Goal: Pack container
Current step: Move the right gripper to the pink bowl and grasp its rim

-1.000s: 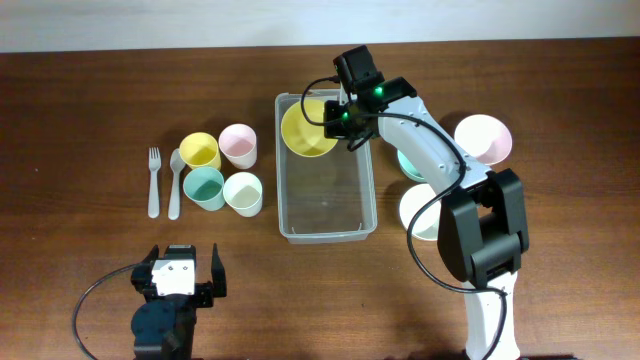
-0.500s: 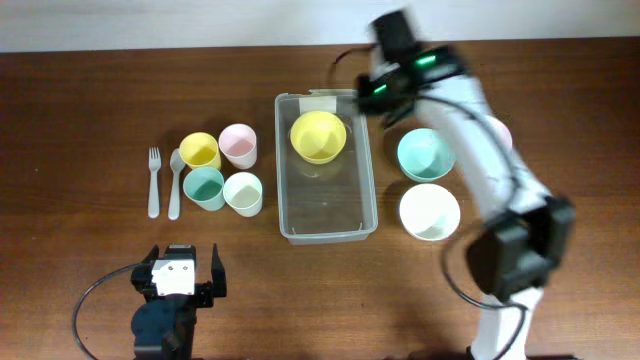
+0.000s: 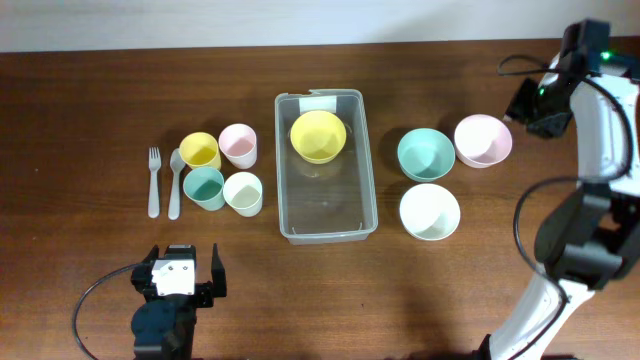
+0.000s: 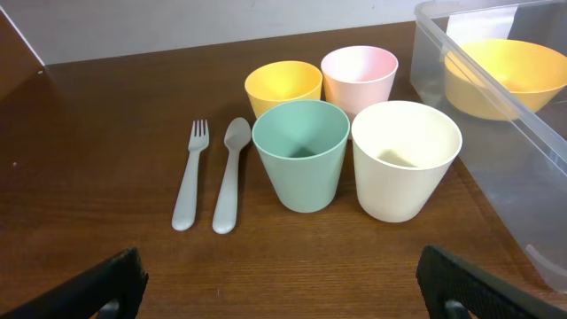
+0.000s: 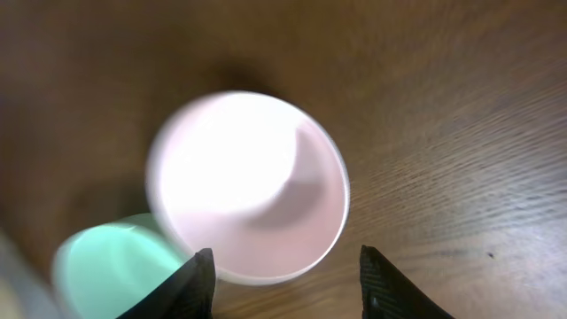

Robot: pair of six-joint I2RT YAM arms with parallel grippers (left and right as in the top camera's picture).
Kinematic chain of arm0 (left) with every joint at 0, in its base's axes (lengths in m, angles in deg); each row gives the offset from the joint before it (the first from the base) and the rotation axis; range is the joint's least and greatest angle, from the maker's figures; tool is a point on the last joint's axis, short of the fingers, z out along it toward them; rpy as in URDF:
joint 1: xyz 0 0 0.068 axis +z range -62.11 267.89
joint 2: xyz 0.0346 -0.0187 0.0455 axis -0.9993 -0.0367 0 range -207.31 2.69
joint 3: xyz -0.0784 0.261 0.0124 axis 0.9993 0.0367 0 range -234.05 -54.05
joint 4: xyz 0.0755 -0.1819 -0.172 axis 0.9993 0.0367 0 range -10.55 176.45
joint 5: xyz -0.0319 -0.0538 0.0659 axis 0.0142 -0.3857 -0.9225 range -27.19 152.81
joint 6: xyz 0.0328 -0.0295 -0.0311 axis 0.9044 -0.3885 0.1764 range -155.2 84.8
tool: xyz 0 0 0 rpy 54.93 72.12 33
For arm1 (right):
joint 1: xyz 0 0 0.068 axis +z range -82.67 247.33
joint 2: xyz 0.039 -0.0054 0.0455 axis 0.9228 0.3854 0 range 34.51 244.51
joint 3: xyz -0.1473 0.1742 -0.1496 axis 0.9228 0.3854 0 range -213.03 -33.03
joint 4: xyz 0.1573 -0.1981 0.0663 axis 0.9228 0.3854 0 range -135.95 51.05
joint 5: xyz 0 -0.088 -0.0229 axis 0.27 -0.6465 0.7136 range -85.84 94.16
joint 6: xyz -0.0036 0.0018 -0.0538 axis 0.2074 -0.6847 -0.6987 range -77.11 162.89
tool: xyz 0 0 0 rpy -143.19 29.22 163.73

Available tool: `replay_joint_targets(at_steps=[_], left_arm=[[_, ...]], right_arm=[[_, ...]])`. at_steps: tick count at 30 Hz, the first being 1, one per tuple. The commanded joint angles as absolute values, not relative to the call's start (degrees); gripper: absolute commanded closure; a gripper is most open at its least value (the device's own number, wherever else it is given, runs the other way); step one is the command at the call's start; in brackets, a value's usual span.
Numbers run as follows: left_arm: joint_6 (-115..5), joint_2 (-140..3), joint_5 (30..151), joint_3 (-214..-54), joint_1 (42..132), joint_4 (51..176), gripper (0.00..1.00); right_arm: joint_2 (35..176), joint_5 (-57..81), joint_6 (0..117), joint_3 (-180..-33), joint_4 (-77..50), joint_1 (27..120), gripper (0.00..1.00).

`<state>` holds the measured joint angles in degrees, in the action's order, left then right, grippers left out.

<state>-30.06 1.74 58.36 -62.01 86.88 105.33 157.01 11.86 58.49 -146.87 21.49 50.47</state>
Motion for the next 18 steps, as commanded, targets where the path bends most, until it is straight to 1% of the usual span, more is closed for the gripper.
replay_joint_targets(at_steps=[1,6,7,10,11,12,13,18], left_arm=[[-29.12,2.03,58.98,-61.55,86.81,105.18,0.00],[-29.14,2.03,59.00,-61.55,86.81,105.18,0.00],[-29.12,2.03,58.98,-61.55,86.81,105.18,0.00],[-29.12,2.03,59.00,-61.55,86.81,105.18,0.00],[-29.12,2.03,58.98,-61.55,86.81,105.18,0.00],[-29.12,2.03,59.00,-61.55,86.81,105.18,0.00],[-29.12,2.03,58.98,-61.55,86.81,105.18,0.00],[-29.12,2.03,58.98,-61.55,86.81,105.18,0.00]], right_arm=[[162.89,13.74,56.58,-146.00,21.55,49.25,0.52],[167.59,14.11,56.58,-145.65,21.51,49.14,0.52],[168.96,14.40,56.58,-145.63,21.29,48.94,0.56],[170.01,16.23,56.65,-145.28,20.55,48.42,0.70],[170.01,16.52,56.67,-144.99,20.15,48.20,0.80],[170.03,16.65,57.04,-144.56,19.85,48.00,0.94],[170.01,16.61,57.37,-144.27,19.78,47.72,0.96],[170.01,16.45,60.47,-143.07,19.61,45.62,0.96]])
